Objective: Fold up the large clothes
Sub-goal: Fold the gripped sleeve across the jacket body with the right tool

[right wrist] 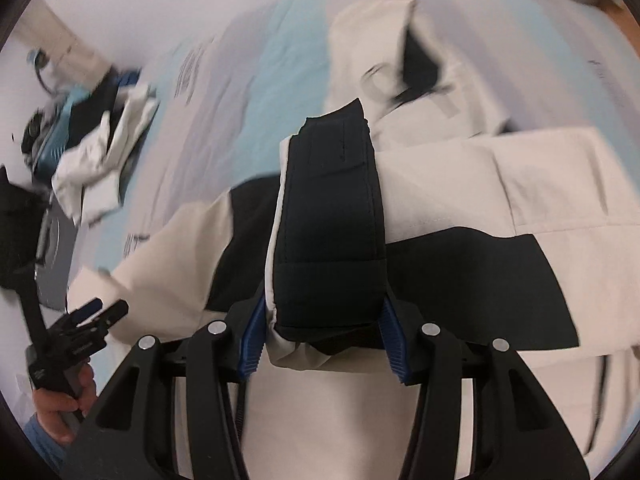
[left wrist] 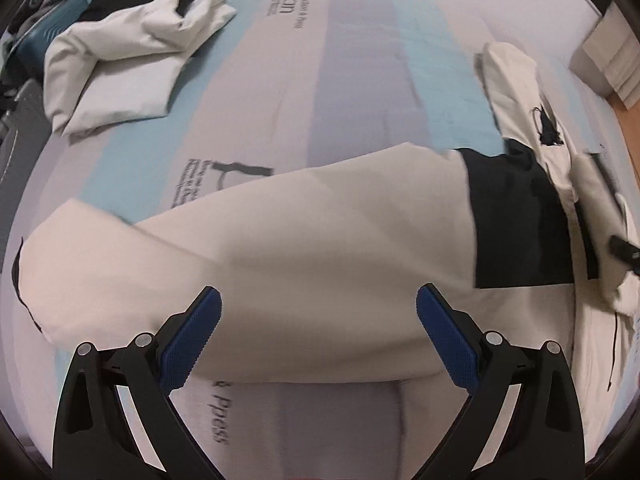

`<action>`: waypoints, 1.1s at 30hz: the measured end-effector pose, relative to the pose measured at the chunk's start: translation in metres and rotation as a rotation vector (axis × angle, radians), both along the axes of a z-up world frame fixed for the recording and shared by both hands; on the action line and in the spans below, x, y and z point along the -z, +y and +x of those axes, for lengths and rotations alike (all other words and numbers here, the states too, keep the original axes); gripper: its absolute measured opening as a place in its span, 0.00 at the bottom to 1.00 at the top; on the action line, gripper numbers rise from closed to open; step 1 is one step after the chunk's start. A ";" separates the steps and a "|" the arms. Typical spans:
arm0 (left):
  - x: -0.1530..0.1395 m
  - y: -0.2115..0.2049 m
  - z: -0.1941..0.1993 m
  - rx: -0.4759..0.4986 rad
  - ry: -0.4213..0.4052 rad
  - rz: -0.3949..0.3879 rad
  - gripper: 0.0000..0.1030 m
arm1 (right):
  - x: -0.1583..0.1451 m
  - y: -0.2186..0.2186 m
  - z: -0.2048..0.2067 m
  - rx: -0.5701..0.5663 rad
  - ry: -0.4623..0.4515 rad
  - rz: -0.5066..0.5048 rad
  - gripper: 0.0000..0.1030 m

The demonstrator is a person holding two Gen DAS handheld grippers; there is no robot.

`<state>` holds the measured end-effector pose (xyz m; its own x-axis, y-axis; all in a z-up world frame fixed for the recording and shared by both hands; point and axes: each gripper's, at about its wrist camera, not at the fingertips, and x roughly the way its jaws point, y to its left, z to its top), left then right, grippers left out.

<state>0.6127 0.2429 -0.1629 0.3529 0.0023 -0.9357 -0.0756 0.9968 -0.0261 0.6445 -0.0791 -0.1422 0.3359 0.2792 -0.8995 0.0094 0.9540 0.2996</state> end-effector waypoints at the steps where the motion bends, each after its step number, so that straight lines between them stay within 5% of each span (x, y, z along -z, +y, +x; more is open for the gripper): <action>1: 0.001 0.005 -0.002 0.005 -0.004 0.012 0.93 | 0.008 0.016 0.002 -0.016 0.010 0.007 0.46; 7: 0.008 0.031 -0.011 0.018 -0.011 0.034 0.93 | 0.040 0.083 0.011 -0.089 0.037 -0.046 0.46; 14: 0.008 0.063 -0.020 0.024 -0.028 0.059 0.93 | 0.081 0.106 0.014 -0.130 0.116 -0.181 0.51; 17: 0.008 0.078 -0.025 0.002 -0.022 0.053 0.93 | 0.075 0.107 0.011 -0.128 0.081 -0.143 0.64; 22: 0.005 0.111 -0.036 -0.050 -0.018 0.058 0.93 | 0.055 0.118 0.007 -0.173 0.006 -0.051 0.65; 33: 0.015 0.195 -0.067 -0.201 -0.004 0.069 0.93 | 0.052 0.186 0.001 -0.321 0.007 -0.005 0.65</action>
<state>0.5460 0.4378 -0.1782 0.3423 0.1369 -0.9296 -0.2728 0.9612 0.0411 0.6459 0.1071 -0.1942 0.2254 0.3654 -0.9031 -0.2901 0.9101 0.2959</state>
